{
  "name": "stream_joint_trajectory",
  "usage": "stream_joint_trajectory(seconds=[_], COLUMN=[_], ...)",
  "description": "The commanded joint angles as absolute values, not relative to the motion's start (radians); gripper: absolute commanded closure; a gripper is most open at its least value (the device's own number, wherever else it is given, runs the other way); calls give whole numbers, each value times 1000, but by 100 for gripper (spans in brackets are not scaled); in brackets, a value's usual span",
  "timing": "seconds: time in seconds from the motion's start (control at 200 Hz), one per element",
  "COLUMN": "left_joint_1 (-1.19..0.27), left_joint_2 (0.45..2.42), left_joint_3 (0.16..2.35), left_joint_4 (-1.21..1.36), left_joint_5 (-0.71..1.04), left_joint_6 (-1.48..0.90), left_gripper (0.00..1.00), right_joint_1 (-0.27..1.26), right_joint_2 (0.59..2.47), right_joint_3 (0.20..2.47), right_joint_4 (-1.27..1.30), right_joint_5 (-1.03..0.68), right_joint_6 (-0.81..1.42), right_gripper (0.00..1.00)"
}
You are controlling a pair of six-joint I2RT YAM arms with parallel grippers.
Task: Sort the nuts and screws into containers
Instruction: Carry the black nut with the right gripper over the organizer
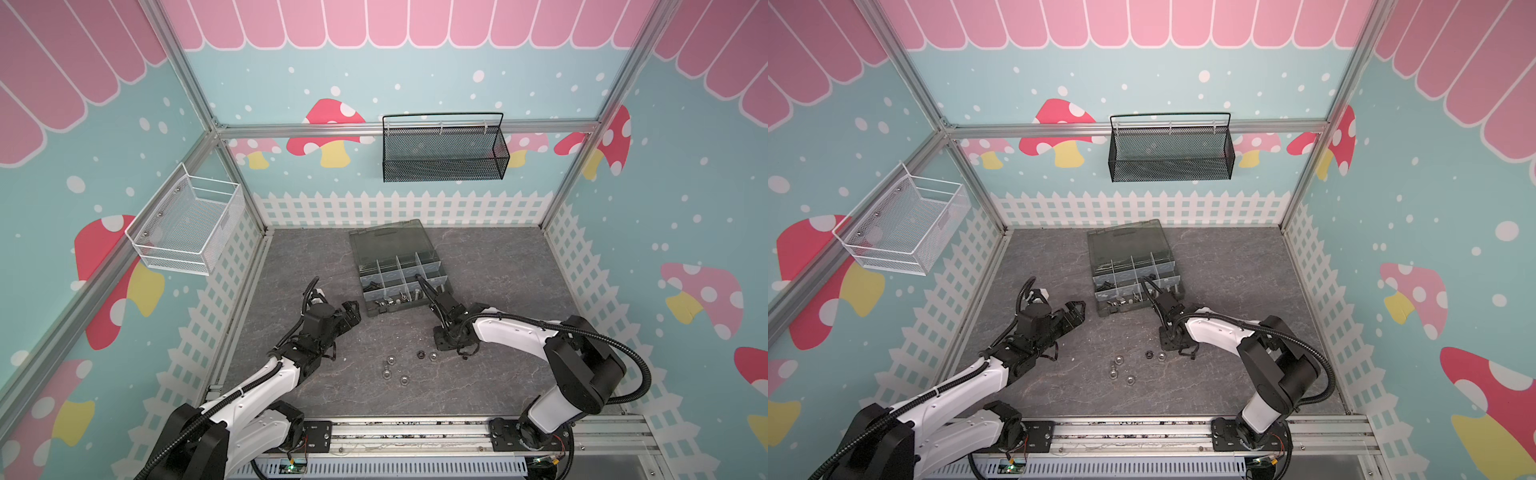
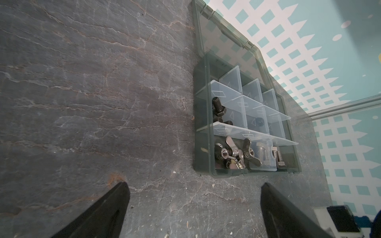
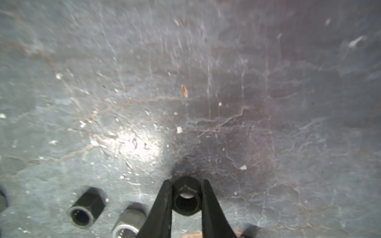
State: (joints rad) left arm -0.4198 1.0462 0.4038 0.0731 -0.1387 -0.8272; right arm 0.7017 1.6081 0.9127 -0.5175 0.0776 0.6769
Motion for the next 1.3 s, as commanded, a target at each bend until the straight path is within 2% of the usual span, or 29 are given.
stream_joint_trajectory(seconds=[0.0,0.205,0.48,0.745,1.036,1.131,1.296], left_joint_1=[-415,-415,-416,-415,-415,-415,-415], left_joint_2=[1031,1034,1060,1056,1032,1031,1036], left_joint_3=[394,388,397,393,393,394,400], left_joint_4=[81,90,103,101,81,80,80], left_joint_5=[-157,-163,-144,-143,-154,-158,-155], left_joint_6=[-844,-850,-852,-854,-853,-853,-850], left_gripper=[0,1,1,1,1,1,1], right_joint_1=[712,710,696,652,598,587,580], right_joint_2=[1611,1647,1805,1996,2115,2141,2171], right_joint_3=[985,1132,1380,1600,1710,1733,1749], right_joint_4=[-504,-482,-454,-447,-451,-458,-474], right_joint_5=[120,198,305,248,174,159,149], right_joint_6=[654,585,471,397,380,376,379], right_gripper=[91,92,91,92,91,89,76])
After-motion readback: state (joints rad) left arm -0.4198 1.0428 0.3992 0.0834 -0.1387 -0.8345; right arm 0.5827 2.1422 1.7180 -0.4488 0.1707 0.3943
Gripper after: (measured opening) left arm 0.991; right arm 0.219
